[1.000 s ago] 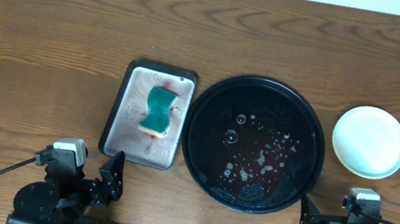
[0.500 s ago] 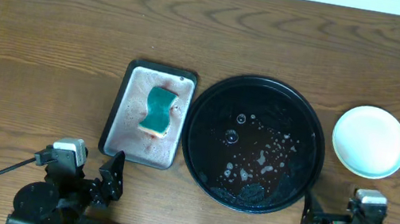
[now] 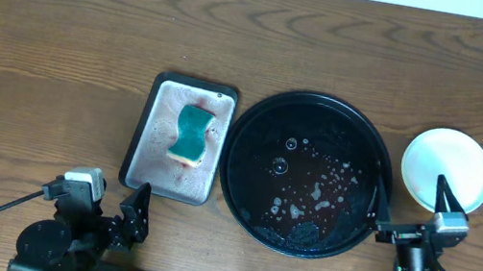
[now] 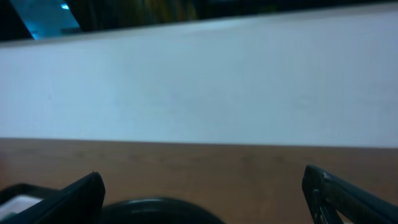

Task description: Clean dirty plates on tray and stack at the side

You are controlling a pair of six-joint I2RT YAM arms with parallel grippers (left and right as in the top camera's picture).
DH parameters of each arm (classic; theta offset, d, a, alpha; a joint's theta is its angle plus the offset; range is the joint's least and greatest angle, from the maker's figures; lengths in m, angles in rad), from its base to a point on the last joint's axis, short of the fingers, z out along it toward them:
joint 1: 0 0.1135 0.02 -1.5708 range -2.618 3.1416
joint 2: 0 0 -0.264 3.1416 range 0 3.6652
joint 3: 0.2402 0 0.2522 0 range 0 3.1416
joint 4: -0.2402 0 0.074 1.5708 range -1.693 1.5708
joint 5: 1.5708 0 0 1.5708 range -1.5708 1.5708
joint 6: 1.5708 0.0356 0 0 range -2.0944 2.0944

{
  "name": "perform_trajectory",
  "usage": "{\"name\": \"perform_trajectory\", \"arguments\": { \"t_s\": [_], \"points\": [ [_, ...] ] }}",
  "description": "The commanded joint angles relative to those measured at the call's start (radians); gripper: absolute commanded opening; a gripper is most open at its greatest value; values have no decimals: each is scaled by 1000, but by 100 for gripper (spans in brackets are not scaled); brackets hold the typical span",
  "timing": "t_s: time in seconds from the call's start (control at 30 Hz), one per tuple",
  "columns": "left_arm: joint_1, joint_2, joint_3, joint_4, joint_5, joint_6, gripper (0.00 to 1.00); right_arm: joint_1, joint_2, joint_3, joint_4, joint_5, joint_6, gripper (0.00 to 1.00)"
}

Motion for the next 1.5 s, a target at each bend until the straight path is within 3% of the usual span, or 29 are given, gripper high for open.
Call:
{"name": "perform_trajectory", "arguments": {
  "t_s": [0.0,0.13,1.07,1.27,1.47],
  "points": [
    [-2,-3,-6,1,6,21,82,10,-6,-47,-42,39,-6,99],
    [-2,-3,-6,1,6,20,82,10,-5,-47,-183,45,-20,99],
    [25,-35,-68,-16,-28,69,82,9,-4,-47,-182,39,-21,99],
    [134,-136,-290,220,7,90,82,9,-4,-47,-182,39,-21,99],
    [145,-137,-483,639,32,136,82,9,-4,-47,-182,39,-21,99]
  ]
}}
